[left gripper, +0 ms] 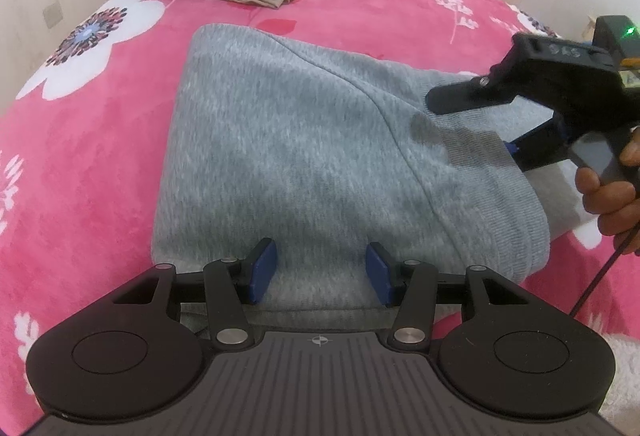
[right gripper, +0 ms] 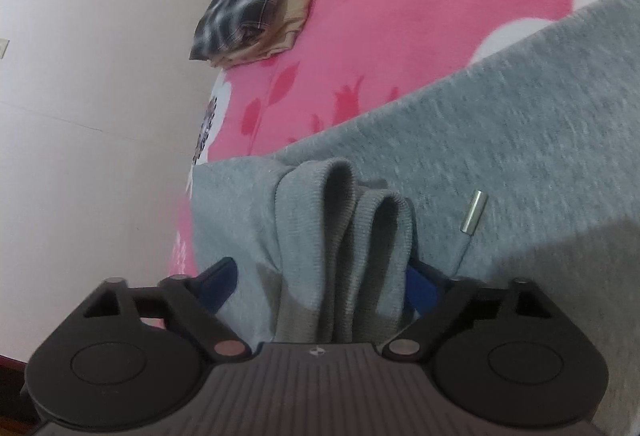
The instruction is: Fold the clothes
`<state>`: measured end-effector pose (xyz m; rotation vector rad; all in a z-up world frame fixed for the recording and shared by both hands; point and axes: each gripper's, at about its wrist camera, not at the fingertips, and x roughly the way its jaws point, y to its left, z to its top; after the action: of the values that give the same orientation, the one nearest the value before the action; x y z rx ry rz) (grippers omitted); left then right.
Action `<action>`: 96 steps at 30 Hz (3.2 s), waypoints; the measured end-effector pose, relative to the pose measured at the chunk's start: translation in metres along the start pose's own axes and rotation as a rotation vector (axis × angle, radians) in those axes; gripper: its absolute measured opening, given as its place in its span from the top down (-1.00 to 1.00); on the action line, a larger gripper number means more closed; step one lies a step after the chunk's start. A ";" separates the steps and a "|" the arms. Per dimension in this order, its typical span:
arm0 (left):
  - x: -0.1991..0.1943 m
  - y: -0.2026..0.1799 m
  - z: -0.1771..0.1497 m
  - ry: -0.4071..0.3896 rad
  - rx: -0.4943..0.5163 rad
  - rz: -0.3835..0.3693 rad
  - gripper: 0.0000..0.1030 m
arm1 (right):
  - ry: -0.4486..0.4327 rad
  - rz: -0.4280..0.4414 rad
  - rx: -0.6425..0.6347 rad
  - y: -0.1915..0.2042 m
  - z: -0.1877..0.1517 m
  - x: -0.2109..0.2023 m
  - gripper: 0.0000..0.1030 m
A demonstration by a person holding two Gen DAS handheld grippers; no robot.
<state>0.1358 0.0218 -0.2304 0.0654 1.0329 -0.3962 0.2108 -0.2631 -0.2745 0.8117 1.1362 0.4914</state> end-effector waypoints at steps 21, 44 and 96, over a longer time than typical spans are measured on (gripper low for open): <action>-0.042 -0.004 0.028 -0.091 -0.157 -0.140 -0.01 | -0.172 -0.320 -0.240 0.015 0.011 -0.135 0.56; -0.003 -0.025 0.031 0.044 -0.093 -0.109 -0.01 | -0.146 -0.867 -0.280 -0.126 0.092 -0.317 0.57; 0.122 -0.061 0.138 0.179 -0.360 -0.485 0.88 | -0.054 -0.983 -1.286 0.072 -0.159 -0.011 0.68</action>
<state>0.2826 -0.1026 -0.2547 -0.4883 1.2830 -0.6447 0.0626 -0.1761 -0.2421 -0.8302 0.7908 0.2510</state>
